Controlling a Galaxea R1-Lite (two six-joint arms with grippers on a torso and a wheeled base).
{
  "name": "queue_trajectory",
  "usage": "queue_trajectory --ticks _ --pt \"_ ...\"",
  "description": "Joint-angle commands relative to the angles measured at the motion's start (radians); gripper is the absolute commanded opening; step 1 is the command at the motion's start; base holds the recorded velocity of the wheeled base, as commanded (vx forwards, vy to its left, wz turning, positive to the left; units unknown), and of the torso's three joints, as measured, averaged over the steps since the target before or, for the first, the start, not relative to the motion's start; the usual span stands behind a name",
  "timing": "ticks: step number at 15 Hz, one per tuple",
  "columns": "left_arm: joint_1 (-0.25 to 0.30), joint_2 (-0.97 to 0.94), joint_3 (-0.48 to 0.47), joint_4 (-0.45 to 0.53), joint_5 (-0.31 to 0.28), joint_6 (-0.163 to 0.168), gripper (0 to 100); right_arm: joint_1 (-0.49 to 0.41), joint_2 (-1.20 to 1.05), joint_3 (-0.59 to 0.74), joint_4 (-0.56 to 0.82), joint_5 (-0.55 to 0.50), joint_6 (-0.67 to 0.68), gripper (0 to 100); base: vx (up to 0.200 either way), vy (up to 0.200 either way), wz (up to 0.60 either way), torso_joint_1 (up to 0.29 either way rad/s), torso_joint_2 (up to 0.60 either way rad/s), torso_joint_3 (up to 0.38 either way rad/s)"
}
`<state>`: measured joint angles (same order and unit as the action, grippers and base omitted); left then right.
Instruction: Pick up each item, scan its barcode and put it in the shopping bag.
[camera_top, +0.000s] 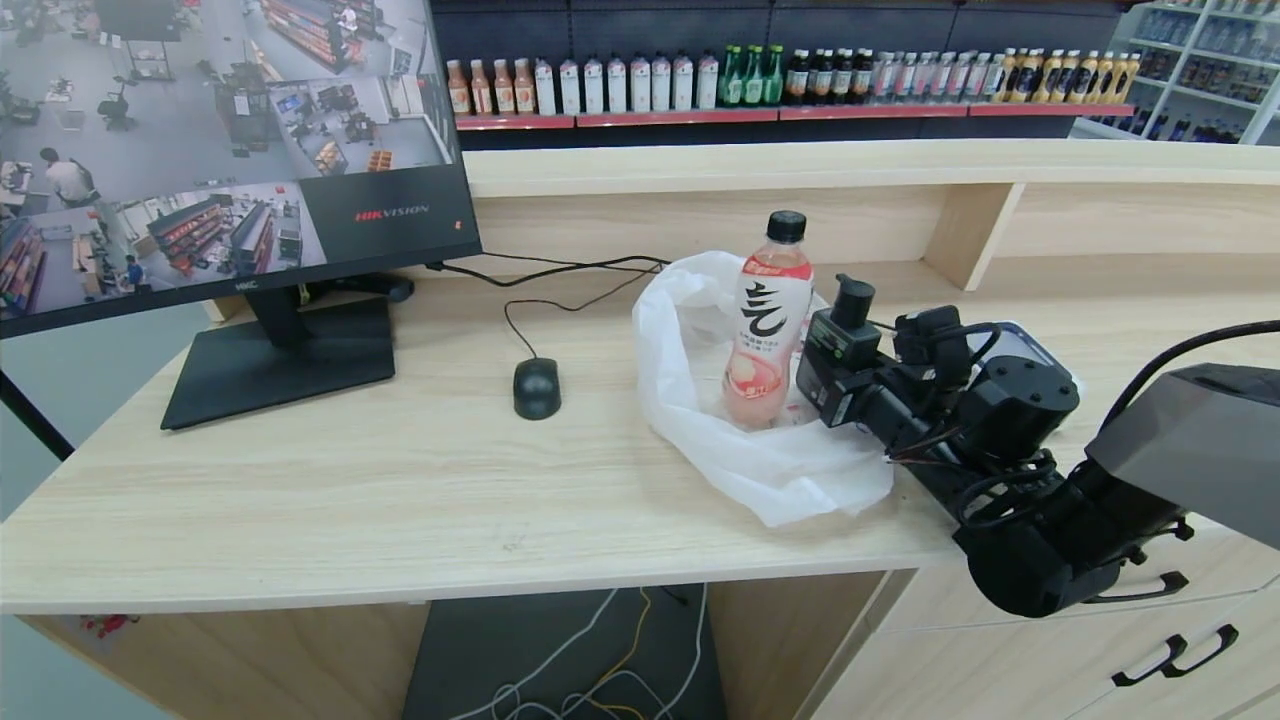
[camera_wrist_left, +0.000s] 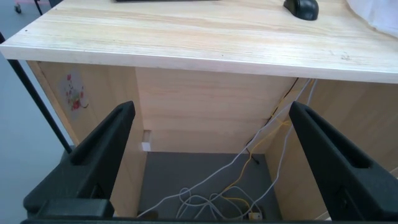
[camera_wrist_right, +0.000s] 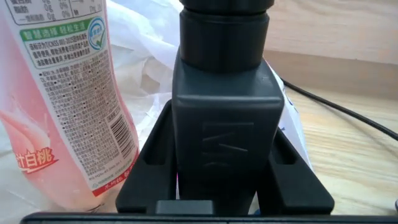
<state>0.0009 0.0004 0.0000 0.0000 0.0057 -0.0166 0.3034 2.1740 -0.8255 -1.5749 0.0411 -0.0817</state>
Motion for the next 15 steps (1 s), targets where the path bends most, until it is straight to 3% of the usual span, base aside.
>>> queue_trajectory --ticks 1,11,12,15 --pt "0.001 0.0 0.0 0.0 0.0 0.0 100 0.002 0.01 0.0 0.004 0.0 -0.001 0 0.0 0.0 0.0 0.0 0.0 0.0" --pt "0.001 0.0 0.0 0.0 0.0 0.0 100 -0.009 0.023 -0.01 0.004 0.025 0.01 0 0.0 0.0 0.0 0.0 0.0 0.0" --pt "0.001 0.0 0.0 0.0 0.0 0.0 100 -0.013 0.026 -0.01 0.004 0.065 0.017 100 0.0 0.0 0.0 0.0 0.0 0.0" --pt "0.001 0.0 0.0 0.0 0.0 0.0 100 -0.03 0.012 -0.009 0.004 0.071 0.023 100 0.0 0.0 0.0 0.0 0.0 0.0"
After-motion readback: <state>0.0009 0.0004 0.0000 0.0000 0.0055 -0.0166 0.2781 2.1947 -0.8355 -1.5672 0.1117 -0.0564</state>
